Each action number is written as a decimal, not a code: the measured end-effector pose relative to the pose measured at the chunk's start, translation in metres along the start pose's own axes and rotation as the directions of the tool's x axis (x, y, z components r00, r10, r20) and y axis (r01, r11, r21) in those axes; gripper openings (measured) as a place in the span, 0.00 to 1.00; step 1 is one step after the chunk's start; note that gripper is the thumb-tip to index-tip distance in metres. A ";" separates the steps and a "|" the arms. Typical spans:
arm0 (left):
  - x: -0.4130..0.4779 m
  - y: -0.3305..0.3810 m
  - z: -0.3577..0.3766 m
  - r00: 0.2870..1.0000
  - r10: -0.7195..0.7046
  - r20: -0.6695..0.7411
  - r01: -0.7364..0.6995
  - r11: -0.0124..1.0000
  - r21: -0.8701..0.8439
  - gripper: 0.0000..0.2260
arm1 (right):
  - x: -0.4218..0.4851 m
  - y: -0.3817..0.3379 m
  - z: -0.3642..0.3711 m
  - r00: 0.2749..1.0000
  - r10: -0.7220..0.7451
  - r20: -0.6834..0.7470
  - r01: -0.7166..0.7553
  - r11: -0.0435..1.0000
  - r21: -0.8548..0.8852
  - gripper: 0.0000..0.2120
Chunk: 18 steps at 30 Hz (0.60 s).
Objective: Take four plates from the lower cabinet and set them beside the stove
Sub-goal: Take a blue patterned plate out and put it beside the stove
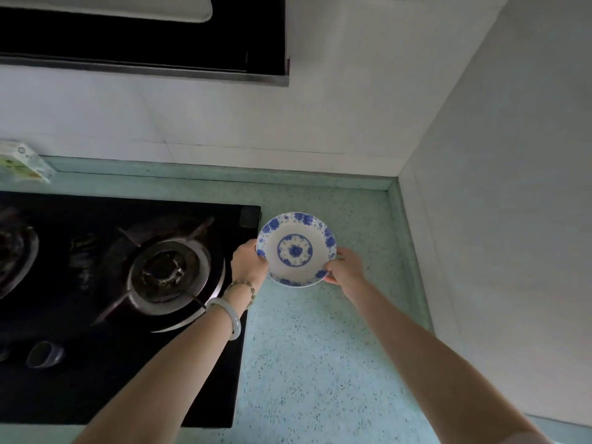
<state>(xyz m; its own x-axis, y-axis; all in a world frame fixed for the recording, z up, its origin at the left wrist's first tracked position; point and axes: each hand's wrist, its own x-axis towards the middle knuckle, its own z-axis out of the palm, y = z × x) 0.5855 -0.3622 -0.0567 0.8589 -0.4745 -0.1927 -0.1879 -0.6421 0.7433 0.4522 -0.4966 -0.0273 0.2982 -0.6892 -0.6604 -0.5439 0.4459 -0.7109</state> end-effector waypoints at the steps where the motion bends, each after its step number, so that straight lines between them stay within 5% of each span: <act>1: 0.003 -0.004 0.004 1.000 0.000 -0.005 0.000 1.000 0.025 0.09 | 0.003 0.002 0.001 1.000 -0.010 -0.001 0.010 1.000 0.000 0.13; 18: 0.019 -0.025 0.020 0.998 0.022 -0.067 -0.015 0.995 0.098 0.09 | 0.021 0.007 0.007 0.996 -0.059 0.061 0.060 0.998 -0.012 0.14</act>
<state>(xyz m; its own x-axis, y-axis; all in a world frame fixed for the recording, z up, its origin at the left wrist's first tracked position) 0.5972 -0.3671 -0.0920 0.8846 -0.4469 -0.1330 -0.2469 -0.6909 0.6795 0.4603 -0.5040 -0.0475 0.3767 -0.6784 -0.6308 -0.5345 0.3969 -0.7461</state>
